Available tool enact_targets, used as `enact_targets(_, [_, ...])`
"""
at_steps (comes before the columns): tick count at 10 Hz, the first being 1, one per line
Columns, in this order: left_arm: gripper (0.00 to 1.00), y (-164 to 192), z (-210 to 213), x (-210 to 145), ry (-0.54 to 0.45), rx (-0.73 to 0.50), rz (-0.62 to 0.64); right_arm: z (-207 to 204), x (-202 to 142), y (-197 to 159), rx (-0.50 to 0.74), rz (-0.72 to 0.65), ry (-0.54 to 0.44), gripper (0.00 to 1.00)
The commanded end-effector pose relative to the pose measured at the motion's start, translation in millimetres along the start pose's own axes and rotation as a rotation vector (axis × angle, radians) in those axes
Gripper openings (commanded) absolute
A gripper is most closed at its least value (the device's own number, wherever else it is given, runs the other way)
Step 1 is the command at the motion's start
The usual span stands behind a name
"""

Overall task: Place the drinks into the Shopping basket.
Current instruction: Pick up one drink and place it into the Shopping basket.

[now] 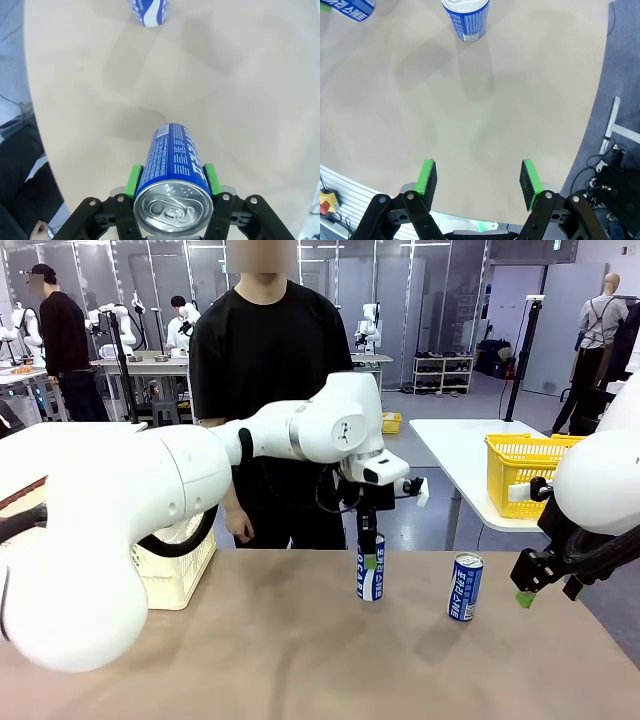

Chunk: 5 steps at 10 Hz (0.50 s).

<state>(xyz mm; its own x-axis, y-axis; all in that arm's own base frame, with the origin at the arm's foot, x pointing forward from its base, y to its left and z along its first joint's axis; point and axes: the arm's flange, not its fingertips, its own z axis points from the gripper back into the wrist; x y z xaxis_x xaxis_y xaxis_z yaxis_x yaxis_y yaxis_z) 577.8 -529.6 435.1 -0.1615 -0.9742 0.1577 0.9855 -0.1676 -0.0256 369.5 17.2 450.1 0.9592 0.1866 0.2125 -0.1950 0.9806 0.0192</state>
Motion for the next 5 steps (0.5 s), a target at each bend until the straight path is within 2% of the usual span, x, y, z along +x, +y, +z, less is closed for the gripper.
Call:
enact_targets(1, [0.16, -24.6, 33.5, -22.1, 0.007, -0.004, -0.016, 0.6, -0.9, -1.6, 0.001, -0.002, -0.002, 0.84])
enact_targets(5, [0.16, -82.1, 83.1, -85.4, 0.057, 0.056, 0.013, 0.6, -0.9, -1.6, 0.001, -0.002, -0.002, 0.84])
